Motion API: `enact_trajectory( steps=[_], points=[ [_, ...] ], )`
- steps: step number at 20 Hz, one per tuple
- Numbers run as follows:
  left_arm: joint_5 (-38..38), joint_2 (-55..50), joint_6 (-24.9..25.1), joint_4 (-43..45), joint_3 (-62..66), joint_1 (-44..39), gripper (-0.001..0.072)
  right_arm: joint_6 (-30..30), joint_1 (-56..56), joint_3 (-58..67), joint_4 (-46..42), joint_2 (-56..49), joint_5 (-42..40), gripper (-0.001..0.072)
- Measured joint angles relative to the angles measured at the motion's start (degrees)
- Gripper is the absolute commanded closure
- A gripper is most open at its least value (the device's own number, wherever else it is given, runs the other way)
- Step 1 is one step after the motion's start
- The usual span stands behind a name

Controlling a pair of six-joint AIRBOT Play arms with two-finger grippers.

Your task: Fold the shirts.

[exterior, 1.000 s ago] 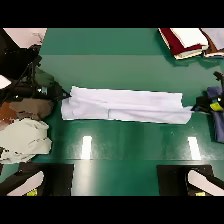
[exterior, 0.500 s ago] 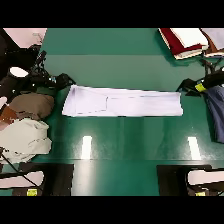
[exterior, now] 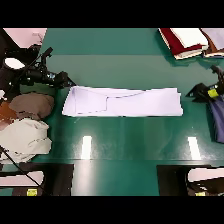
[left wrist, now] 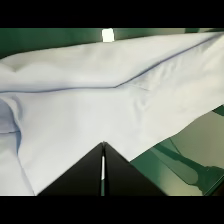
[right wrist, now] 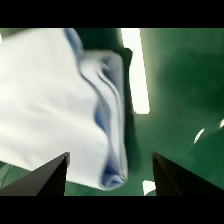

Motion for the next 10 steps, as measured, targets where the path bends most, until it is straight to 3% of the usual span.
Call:
enact_trajectory(
  steps=[1,3,10],
  points=[
    [-0.2,0.0,0.0,0.0,0.1,-0.6,0.0682,-1.1,-0.9,-2.0,0.5,0.1,-0.3,0.0143],
    [-0.5,0.0,0.0,0.4,0.2,-2.4,0.0682,-3.5,-2.6,-6.2,2.5,0.1,-2.3,0.0228],
    [2.8,-1.9,-2.6,2.3,0.3,-11.8,0.0682,-10.0,-1.7,-11.8,13.4,-3.1,-5.8,0.0234]
  ],
)
